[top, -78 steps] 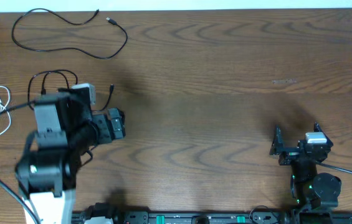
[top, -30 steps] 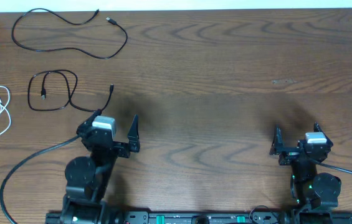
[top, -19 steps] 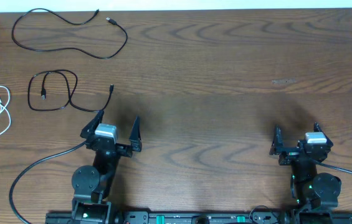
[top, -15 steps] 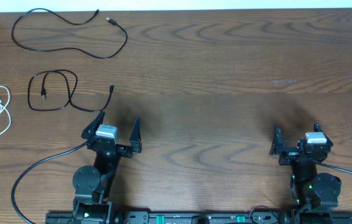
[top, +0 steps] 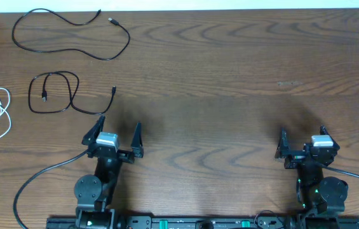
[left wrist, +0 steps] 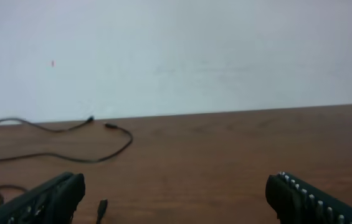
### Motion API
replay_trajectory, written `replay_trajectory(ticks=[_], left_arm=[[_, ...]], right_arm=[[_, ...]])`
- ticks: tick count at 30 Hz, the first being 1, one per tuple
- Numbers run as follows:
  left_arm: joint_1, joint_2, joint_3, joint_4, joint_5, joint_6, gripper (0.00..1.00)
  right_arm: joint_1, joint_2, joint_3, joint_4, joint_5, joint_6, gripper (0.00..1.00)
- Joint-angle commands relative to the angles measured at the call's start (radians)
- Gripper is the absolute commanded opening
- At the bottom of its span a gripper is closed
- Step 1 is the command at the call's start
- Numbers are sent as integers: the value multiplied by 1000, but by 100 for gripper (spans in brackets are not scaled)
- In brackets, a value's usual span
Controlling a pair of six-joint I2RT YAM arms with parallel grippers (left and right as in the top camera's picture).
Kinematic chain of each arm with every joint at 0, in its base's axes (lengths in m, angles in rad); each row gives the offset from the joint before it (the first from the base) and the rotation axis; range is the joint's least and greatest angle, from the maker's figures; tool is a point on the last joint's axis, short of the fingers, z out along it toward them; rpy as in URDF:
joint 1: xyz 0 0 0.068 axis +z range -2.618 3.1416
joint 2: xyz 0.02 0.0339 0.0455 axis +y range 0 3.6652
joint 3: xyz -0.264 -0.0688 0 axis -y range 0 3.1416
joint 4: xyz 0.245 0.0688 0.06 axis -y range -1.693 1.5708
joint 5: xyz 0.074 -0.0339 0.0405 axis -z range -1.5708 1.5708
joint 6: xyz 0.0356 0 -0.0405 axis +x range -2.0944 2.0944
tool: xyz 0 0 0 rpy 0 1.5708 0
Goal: Untangle cables
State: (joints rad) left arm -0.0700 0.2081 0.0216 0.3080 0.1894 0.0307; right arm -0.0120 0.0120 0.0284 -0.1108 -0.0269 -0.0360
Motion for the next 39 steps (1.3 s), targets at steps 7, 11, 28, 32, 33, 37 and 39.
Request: replay_trajectory(ticks=[7, 11, 28, 32, 33, 37, 39], left_arm=[[43, -75, -18, -68, 13, -9, 98], [43, -114, -18, -138, 10, -8, 98], [52, -207, -18, -364, -6, -6, 98], [52, -207, -18, -368, -17, -5, 98], [52, -207, -18, -368, -18, -5, 98], [52, -207, -18, -368, -18, -10, 98], [52, -207, -18, -369, -19, -8, 98]], right_arm=[[-7, -6, -6, 1, 5, 9, 99], [-7, -6, -6, 1, 5, 9, 99], [-7, -6, -6, 1, 5, 9, 99], [-7, -6, -6, 1, 5, 9, 99], [-7, -6, -6, 1, 5, 9, 99], [-7, -6, -6, 1, 5, 9, 99], [-7, -6, -6, 1, 5, 9, 99]])
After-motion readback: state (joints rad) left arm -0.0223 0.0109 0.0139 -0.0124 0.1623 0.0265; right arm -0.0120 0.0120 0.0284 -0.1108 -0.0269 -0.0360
